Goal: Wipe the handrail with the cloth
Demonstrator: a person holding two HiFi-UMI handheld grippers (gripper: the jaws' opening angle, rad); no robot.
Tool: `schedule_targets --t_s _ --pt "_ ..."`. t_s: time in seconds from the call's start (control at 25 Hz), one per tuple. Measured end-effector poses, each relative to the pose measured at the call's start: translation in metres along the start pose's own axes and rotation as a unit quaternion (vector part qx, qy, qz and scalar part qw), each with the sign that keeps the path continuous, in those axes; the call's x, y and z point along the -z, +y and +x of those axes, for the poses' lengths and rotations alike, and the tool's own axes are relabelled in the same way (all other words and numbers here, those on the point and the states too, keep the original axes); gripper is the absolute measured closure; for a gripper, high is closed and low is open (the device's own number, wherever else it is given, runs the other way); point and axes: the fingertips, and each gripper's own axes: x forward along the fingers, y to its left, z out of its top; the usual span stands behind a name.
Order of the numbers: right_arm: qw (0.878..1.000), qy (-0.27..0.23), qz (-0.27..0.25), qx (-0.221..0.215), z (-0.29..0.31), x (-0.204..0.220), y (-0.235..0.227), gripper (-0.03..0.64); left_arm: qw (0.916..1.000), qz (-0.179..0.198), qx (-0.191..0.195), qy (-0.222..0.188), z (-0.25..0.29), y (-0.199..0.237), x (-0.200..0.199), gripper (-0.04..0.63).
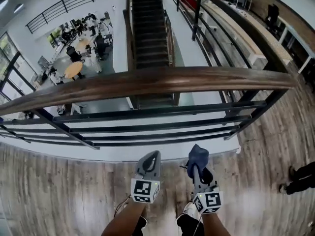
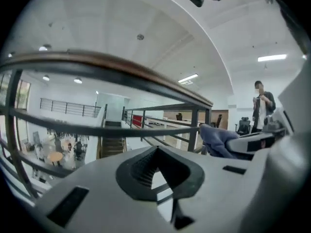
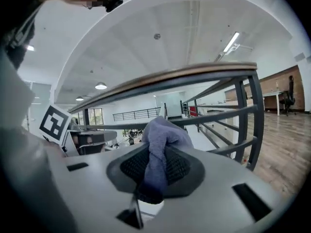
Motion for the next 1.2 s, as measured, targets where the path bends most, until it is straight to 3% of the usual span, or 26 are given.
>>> schedule_targets --t_s 0.24,0.44,0.6,0.96,1.2 --pt "0.999 0.013 -0.03 -0.018 -0.062 -0.12 0.06 0.54 0.9993 -0.022 0.028 -0.007 -0.1 -0.023 -0.146 0.594" --pt "0.998 -0.016 -0.065 -0.021 -0.114 -0.202 0.091 0.54 0.9986 -0.047 0.019 -0.012 -0.173 -0.015 -0.206 0.594" --pt "0.993 -0.044 -0.107 -0.012 -0.157 -0.233 0.129 0.54 0.999 -0.025 -0.013 -0.034 -0.236 0.004 -0.242 0.594" --pt "0.989 -0.09 -0.118 -0.007 -0.179 -0.249 0.161 0.54 0.9957 -0.021 -0.053 -0.073 -0.295 0.006 -0.258 0.594" --pt "0.985 -0.076 -0.151 -0.017 -0.171 -0.24 0.174 0.54 0.9951 -0.035 -0.06 -0.07 -0.298 0.003 -0.248 0.594"
